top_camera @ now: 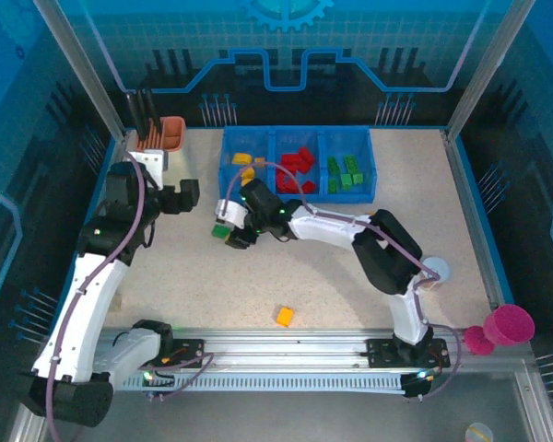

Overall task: Sort the legos into containers by color
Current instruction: Pick up the lego from the middle-left of the table.

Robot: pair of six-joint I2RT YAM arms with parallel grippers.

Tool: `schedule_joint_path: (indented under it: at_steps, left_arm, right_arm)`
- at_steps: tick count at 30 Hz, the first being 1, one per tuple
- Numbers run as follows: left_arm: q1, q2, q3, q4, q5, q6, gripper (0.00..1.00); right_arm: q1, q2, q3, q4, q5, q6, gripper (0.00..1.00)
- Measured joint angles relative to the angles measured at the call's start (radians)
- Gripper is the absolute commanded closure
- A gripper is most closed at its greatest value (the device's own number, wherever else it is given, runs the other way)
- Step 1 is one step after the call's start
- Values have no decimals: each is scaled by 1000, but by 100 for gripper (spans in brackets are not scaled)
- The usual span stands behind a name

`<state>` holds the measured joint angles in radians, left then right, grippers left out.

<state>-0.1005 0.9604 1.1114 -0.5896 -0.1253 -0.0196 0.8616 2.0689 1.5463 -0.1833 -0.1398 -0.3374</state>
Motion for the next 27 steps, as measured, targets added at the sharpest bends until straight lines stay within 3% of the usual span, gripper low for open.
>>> schedule_joint_path:
  at_steps: [8, 27]
  left_arm:
    - [18, -19, -20, -7, 11, 0, 1]
    - [24, -55, -37, -11, 19, -1, 1]
  right_arm:
    - [2, 120, 220, -146, 50, 69, 37]
    - [19, 300, 385, -229, 61, 113, 32]
